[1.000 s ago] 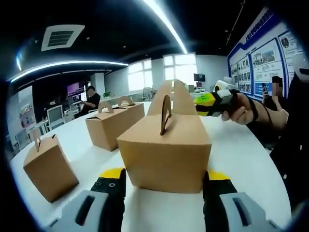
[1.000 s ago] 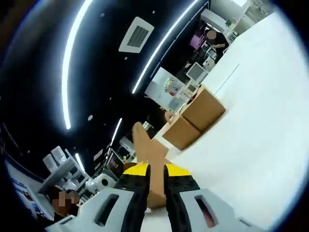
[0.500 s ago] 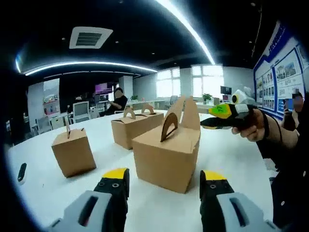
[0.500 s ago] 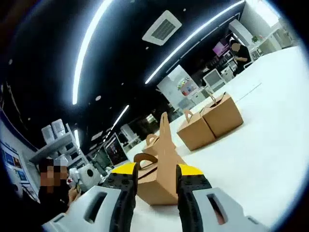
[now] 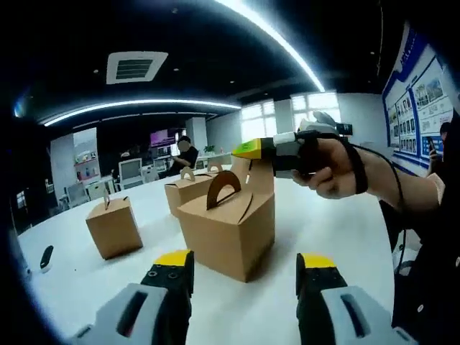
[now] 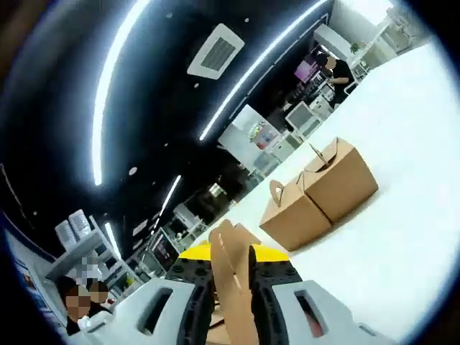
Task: Pick up one paper box from the group, open the paper box, and remove the item inside
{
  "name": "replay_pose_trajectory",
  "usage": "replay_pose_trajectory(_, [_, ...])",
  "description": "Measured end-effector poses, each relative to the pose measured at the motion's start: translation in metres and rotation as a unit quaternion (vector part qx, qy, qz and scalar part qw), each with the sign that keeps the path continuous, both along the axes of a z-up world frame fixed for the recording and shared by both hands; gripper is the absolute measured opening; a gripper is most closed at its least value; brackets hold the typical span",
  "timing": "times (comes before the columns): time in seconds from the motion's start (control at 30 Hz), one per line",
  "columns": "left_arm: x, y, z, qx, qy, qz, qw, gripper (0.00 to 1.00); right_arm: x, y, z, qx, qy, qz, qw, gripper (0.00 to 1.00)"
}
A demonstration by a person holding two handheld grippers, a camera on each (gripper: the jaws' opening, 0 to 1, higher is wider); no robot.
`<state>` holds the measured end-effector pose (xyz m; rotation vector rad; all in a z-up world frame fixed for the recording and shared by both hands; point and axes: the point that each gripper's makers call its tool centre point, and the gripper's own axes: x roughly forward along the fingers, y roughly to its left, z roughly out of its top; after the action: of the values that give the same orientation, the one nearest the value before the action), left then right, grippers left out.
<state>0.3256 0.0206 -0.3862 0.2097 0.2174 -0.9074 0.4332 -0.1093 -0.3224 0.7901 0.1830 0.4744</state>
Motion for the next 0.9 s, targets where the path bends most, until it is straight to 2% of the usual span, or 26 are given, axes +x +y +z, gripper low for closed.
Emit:
replay_pose_trajectory(0.03, [0.000,0.000,0.000,0.000,0.000,0.000,1.0000,0.57,0.000,0.000,0.000,0.001,0.001,0.000,1.0000,0.04])
replay_pose_trajectory(0.07, [0.002,0.003,0.003,0.000,-0.006,0.010,0.9999,0.57,0.006,-0.014,-0.012,0.036,0.028,-0.024,0.9987,0.03])
replay_pose_trajectory(0.17, [0.003,0.003,0.005,-0.004,-0.007,0.013,0.9999,0.57,0.007,-0.021,-0.019,0.097,0.053,-0.029,0.9935,0.03])
replay_pose_trajectory(0.37, [0.001,0.001,0.007,-0.004,-0.011,0.012,0.9999,0.56,0.005,-0.036,-0.040,0.150,0.081,-0.076,0.9824,0.03])
replay_pose_trajectory(0.5, [0.001,0.000,0.009,-0.002,-0.015,0.015,0.9998,0.56,-0.001,-0.039,-0.049,0.195,0.099,-0.100,0.9707,0.03])
replay_pose_trajectory(0.67, [0.006,0.001,0.016,0.017,-0.030,0.023,0.9991,0.54,-0.003,-0.036,-0.055,0.203,0.102,-0.107,0.9679,0.03])
replay_pose_trajectory(0.77, [0.009,-0.003,0.022,0.035,-0.036,0.032,0.9983,0.49,-0.005,-0.036,-0.056,0.212,0.101,-0.112,0.9655,0.03])
replay_pose_trajectory(0.9, [0.014,-0.005,0.036,0.067,-0.062,0.040,0.9950,0.39,-0.006,-0.035,-0.054,0.217,0.100,-0.115,0.9642,0.03])
